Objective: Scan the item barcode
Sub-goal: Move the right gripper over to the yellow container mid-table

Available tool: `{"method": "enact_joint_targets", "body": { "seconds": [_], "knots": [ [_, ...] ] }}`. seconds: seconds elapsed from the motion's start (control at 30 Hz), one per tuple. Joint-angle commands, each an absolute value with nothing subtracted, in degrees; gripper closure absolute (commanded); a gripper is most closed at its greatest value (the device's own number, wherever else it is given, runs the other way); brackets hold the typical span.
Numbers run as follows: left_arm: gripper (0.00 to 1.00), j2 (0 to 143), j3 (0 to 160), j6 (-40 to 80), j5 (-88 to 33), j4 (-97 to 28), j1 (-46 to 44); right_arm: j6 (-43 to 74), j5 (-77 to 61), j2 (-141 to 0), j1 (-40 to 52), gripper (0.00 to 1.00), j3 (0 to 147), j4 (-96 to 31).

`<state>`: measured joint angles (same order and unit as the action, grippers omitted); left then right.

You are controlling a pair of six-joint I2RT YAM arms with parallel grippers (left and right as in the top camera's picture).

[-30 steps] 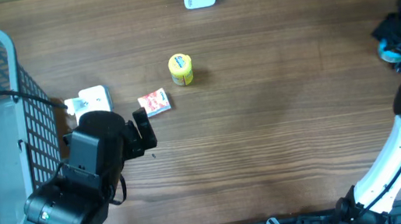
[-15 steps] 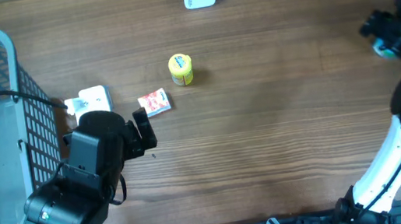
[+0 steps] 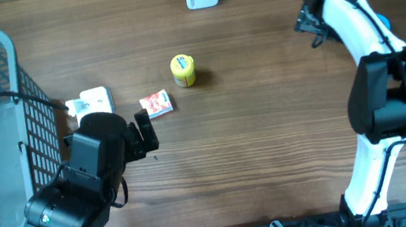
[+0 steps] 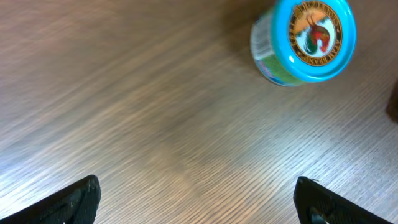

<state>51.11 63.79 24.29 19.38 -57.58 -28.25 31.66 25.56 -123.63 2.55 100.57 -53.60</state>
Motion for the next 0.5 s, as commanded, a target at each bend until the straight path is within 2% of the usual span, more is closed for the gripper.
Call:
{"method": "enact_joint_targets", "body": {
  "seconds": [0.0,0.1,0.3,0.47],
  "knots": [
    [0.00,51.1,63.4,22.9,19.6,-57.6,-28.7,21.4,20.1,-121.8,6.5,0.00,100.5,-51.3],
    [0.00,51.1,63.4,22.9,19.6,-57.6,-28.7,14.3,11.8,-121.3,8.4,0.00,100.6,-49.8],
    [0.00,50.1,63.4,23.0,21.8,-57.6,-28.7,14.5,2.2,-118.6,12.1,0.00,100.6,-48.3],
    [0.00,45.5,63.4,23.0,24.6,-57.4,-28.7,13.9,-0.3,-117.1,15.2,0.00,100.6,-48.4]
  ]
}}
